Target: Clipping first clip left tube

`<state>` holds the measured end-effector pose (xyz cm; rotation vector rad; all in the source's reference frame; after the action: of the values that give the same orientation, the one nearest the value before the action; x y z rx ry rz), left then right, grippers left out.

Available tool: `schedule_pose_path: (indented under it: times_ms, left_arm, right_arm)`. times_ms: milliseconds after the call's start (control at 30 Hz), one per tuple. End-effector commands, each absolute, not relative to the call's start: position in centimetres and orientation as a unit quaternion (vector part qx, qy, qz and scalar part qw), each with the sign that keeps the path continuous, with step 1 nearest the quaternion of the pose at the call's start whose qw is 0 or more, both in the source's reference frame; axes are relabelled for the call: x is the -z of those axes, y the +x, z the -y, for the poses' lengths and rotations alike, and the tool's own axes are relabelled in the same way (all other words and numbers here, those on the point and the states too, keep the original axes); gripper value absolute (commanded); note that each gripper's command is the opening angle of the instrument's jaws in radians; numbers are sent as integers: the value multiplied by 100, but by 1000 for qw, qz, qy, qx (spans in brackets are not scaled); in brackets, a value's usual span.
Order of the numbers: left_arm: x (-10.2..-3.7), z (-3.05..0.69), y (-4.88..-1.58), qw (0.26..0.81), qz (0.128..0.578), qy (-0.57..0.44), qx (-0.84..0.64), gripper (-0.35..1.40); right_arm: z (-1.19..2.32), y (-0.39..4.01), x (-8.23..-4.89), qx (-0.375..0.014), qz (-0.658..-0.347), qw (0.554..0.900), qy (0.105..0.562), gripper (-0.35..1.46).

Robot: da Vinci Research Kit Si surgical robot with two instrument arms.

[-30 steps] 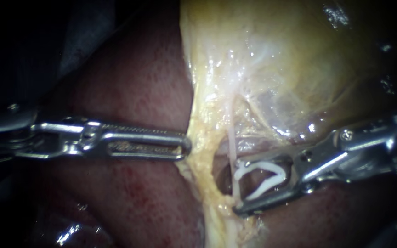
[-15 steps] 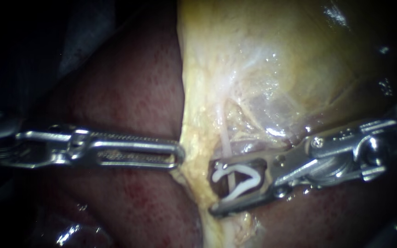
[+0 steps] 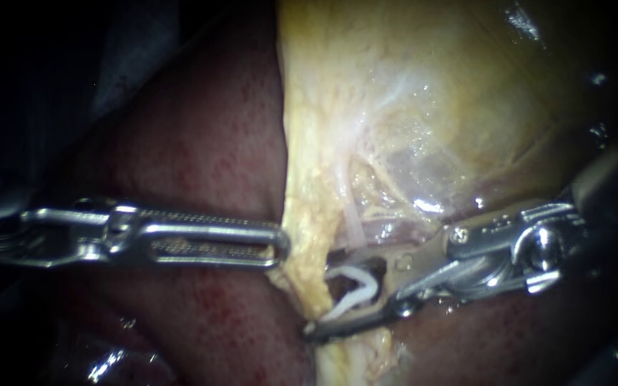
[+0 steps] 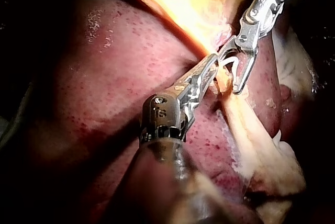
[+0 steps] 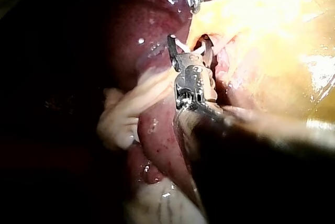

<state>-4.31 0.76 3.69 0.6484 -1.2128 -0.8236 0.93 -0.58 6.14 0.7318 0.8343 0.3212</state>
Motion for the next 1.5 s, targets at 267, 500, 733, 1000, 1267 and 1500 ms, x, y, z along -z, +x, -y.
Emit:
schedule_pose_path:
  times_ms: [267,500,733,1000,1267,1500]
  left_arm:
    - [-372,-78,-430,696,544,291,369,-35]
    - [-372,-79,-431,695,544,291,369,-35]
    - [-372,-79,-431,695,543,291,369,-35]
    - [-372,-79,-432,695,543,291,369,-35]
    - [-371,-79,-432,695,543,291,369,-35]
    - [-371,-79,-432,695,543,291,369,-35]
  right_arm:
    - [63,94,-609,-154,-392,837,350,51]
    - [69,98,-614,-170,-386,834,356,50]
    - [78,112,-616,-169,-381,833,363,49]
    - [83,123,-621,-166,-379,833,366,49]
    - [82,126,-623,-169,-378,833,367,45]
    - [80,119,-625,-161,-370,829,387,6]
